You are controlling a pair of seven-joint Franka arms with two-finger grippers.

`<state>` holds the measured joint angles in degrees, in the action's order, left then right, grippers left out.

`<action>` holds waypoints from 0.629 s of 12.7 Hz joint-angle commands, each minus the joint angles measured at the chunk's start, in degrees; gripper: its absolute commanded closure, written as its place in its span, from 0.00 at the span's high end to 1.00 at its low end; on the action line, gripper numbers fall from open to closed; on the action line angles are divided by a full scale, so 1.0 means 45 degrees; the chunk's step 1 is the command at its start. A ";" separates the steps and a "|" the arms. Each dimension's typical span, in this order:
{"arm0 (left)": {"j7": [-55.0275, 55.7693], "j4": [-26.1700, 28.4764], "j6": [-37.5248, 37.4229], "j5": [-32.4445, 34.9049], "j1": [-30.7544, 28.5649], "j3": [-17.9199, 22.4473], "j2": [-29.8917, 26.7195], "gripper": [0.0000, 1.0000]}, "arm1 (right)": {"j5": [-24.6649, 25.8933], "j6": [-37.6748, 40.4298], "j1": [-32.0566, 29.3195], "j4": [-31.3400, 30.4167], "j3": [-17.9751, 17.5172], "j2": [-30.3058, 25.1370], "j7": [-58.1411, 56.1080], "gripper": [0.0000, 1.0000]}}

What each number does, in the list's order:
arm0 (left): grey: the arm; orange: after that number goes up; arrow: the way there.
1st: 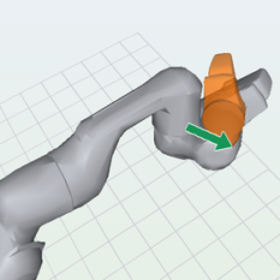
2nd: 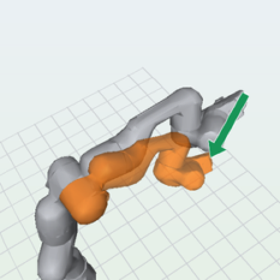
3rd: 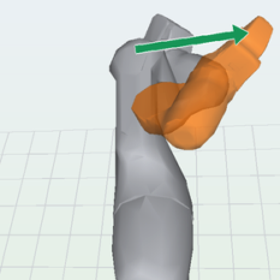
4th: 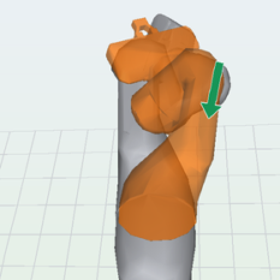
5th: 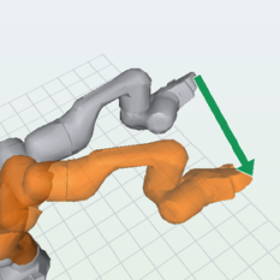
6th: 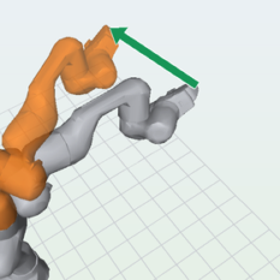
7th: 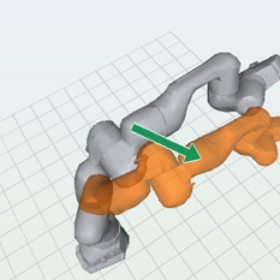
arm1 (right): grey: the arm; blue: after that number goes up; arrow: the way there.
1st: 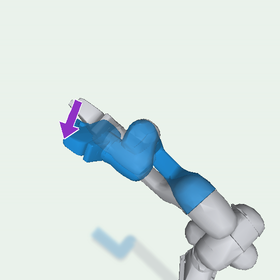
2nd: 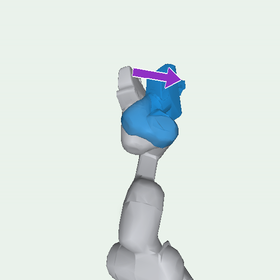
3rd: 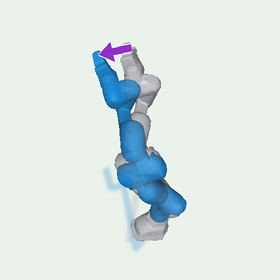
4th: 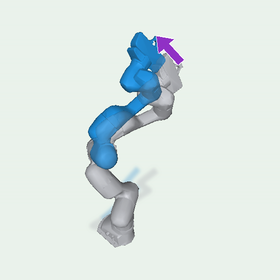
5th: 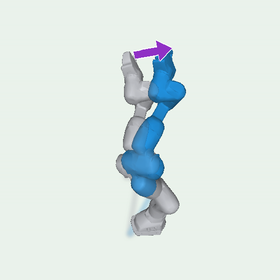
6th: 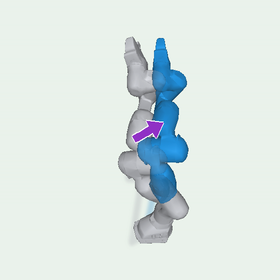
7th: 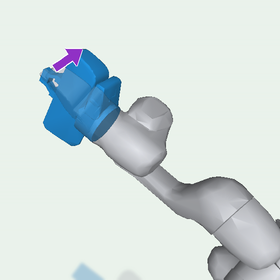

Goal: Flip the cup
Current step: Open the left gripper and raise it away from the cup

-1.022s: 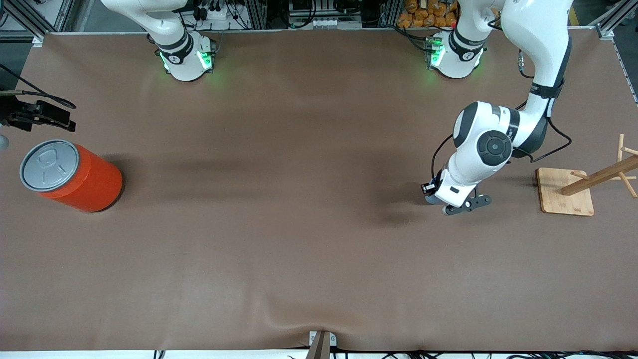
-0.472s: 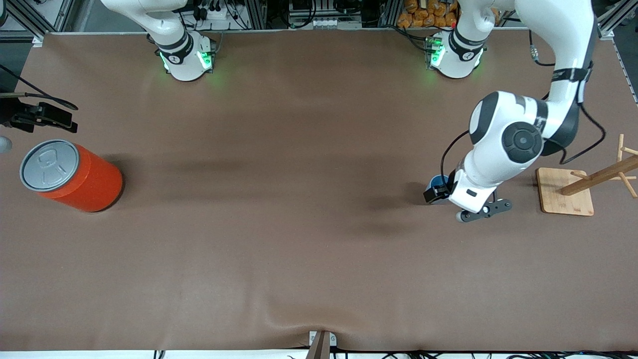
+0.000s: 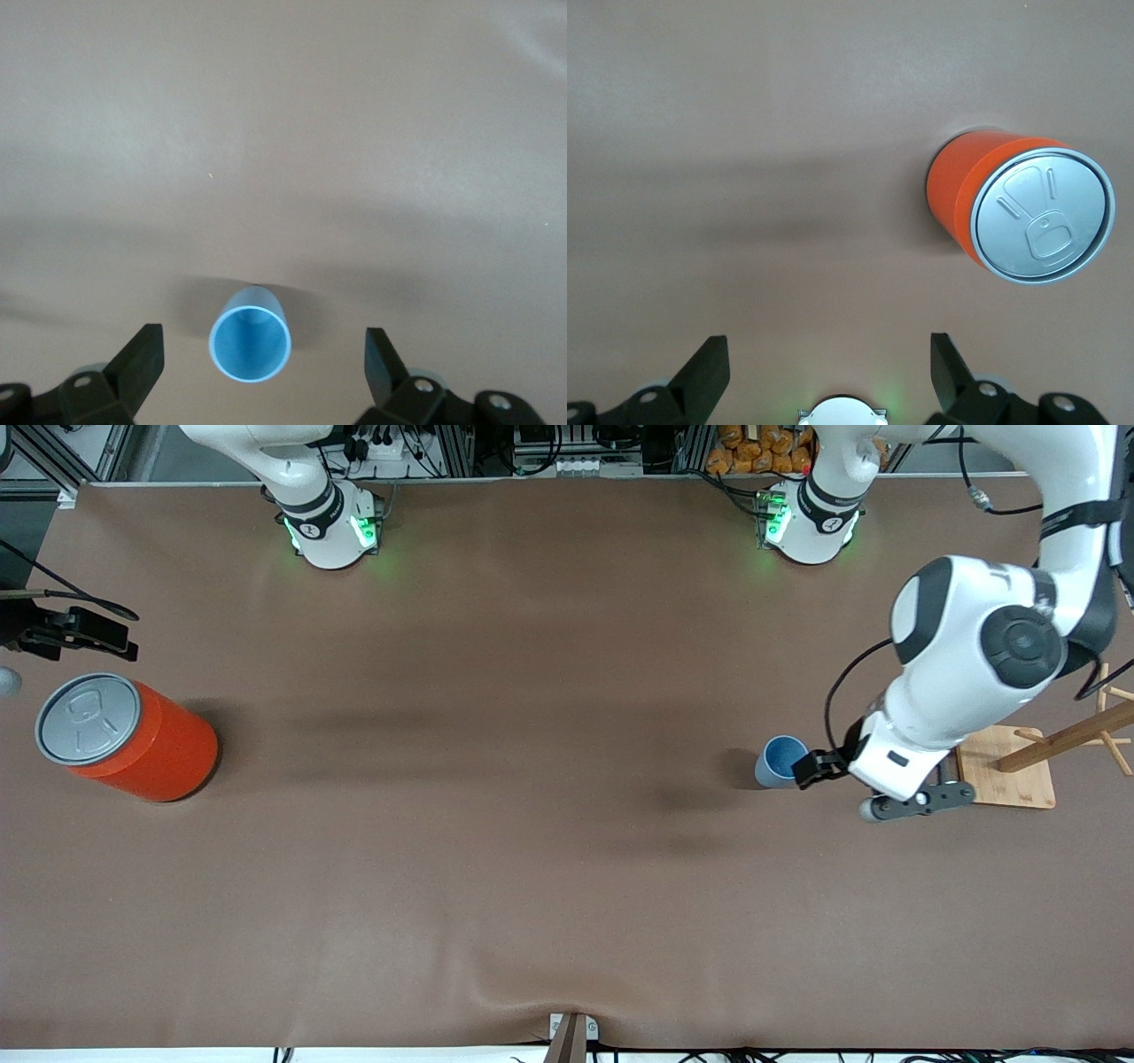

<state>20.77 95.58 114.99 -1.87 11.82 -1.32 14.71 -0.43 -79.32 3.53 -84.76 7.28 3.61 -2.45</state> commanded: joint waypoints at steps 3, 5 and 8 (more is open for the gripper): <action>-0.1527 -0.1586 -0.2245 0.0064 -0.0732 -0.0019 -0.0886 1.00 | -0.0157 0.0087 0.0055 0.0164 0.0024 0.0077 0.0233 1.00; -0.1917 -0.2429 -0.3479 0.0529 -0.0752 -0.0018 -0.0963 1.00 | -0.0138 0.0087 0.0055 0.0164 0.0024 0.0077 0.0233 1.00; -0.3168 -0.3233 -0.4361 0.1783 -0.0654 -0.0272 -0.1372 1.00 | -0.0157 0.0087 0.0055 0.0164 0.0024 0.0096 0.0233 1.00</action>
<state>9.01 83.08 98.17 3.95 8.74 -1.76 9.42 -0.43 -79.32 3.55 -84.76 7.27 3.62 -2.45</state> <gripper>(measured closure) 0.000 0.000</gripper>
